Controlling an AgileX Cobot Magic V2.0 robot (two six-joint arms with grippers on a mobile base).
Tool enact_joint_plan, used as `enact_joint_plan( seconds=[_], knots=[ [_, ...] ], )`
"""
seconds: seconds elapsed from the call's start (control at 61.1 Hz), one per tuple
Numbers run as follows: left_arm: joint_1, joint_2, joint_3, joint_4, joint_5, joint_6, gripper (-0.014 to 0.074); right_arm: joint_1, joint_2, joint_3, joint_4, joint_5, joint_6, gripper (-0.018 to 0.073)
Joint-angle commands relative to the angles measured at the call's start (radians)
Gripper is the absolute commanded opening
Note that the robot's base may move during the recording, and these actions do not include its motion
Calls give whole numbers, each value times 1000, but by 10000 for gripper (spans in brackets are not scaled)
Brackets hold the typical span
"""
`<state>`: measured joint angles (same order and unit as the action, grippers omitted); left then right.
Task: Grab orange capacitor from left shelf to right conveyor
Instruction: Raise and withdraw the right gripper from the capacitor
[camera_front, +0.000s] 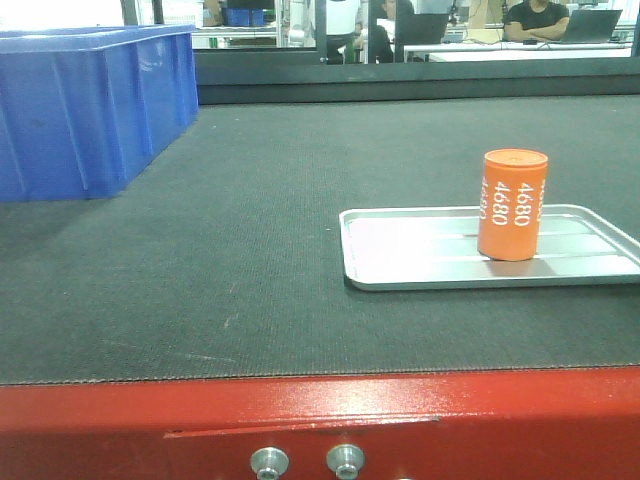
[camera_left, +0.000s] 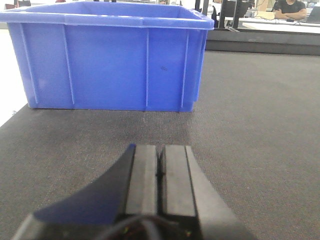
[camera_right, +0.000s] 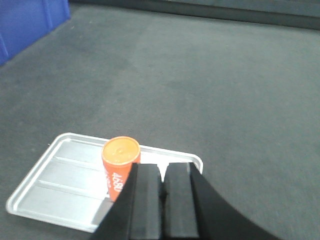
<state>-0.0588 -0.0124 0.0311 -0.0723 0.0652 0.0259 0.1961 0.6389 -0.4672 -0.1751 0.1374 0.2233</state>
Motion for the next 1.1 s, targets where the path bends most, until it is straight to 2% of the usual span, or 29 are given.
enact_joint_plan(
  seconds=[0.0, 0.229, 0.654, 0.752, 0.916, 0.998, 1.079],
  knots=[
    [0, -11, -5, -2, -90, -1, -127, -2, -84, -27, 43, 21, 21, 55],
    [0, -11, -5, -2, -90, -1, -127, -2, -224, -27, 63, 88, 20, 55],
    [0, -11, -5, -2, -90, -1, -127, -2, -226, -26, 52, 88, 20, 55],
    [0, -11, -5, -2, -90, -1, -127, -7, -226, -24, 60, 100, -25, 55],
    [0, -11, -5, -2, -90, -1, -127, -73, -268, -9, 127, 122, -137, 55],
    [0, -11, -5, -2, -90, -1, -127, -138, -340, 45, 188, 109, -173, 55],
    [0, -11, -5, -2, -90, -1, -127, -181, -417, 135, 197, 86, -175, 55]
  ],
)
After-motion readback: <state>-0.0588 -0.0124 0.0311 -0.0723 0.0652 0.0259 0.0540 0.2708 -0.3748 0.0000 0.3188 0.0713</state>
